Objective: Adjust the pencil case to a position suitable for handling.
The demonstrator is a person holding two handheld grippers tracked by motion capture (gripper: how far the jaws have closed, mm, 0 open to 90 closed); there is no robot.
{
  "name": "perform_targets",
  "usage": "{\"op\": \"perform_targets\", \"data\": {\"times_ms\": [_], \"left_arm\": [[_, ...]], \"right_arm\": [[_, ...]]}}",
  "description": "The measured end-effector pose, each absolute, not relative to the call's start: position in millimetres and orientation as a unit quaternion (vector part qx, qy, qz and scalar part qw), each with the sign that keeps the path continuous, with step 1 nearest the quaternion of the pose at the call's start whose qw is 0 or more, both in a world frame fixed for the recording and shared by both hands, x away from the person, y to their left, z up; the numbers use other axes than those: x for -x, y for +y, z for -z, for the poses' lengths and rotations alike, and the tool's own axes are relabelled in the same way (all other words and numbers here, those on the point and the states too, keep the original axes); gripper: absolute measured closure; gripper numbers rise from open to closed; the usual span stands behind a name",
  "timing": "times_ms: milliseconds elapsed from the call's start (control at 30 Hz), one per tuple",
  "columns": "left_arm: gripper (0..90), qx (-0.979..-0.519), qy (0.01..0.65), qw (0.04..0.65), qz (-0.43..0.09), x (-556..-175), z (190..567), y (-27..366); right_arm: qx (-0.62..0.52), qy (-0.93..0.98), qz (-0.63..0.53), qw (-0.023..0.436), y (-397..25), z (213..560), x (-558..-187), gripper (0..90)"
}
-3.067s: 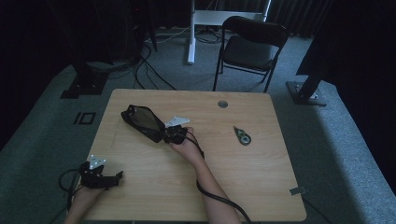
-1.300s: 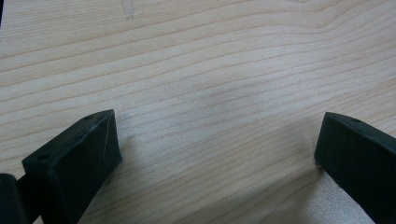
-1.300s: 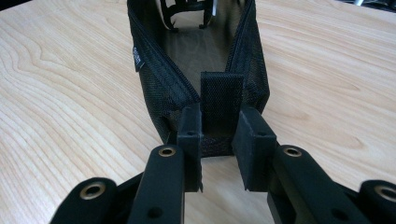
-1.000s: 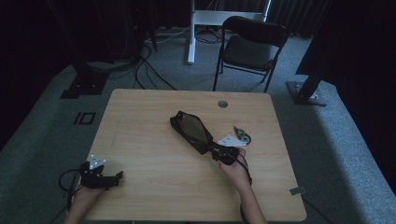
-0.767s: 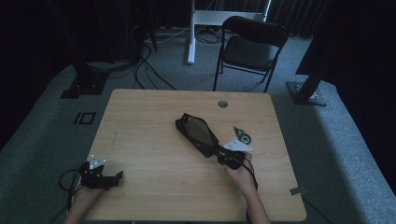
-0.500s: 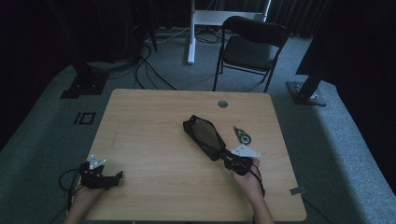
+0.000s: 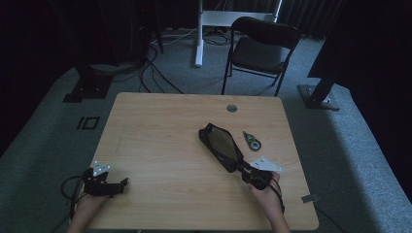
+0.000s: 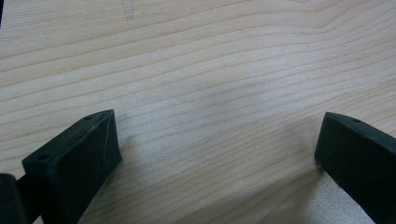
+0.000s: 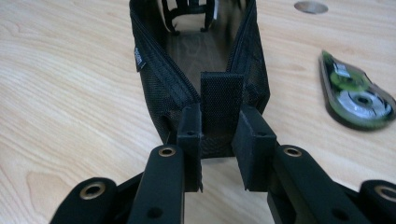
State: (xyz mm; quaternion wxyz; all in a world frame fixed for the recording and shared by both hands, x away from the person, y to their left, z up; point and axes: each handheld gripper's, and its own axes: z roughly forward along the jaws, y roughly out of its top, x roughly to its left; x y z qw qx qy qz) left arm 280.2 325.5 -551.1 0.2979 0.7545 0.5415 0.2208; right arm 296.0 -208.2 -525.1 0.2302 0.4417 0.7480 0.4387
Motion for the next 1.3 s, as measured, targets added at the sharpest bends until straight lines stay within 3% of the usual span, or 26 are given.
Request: {"op": "perform_targets", "data": {"times_ms": [1133,1267,1300], "left_arm": [[0.1,-0.754,0.542,0.298,-0.221,-280.2,551.1,325.5],[0.1,-0.754,0.542,0.298,-0.221,-280.2,551.1,325.5],[0.1,-0.754,0.542,0.298,-0.221,-280.2,551.1,325.5]], "right_arm": [[-0.449,0.738,-0.439,0.248,-229.5,530.4,-233.0,72.8],[-0.452,0.732,-0.447,0.247,-228.1,530.1,-232.7,67.4],[-0.449,0.735,-0.447,0.242,-227.1,529.6,-233.4,62.6]]}}
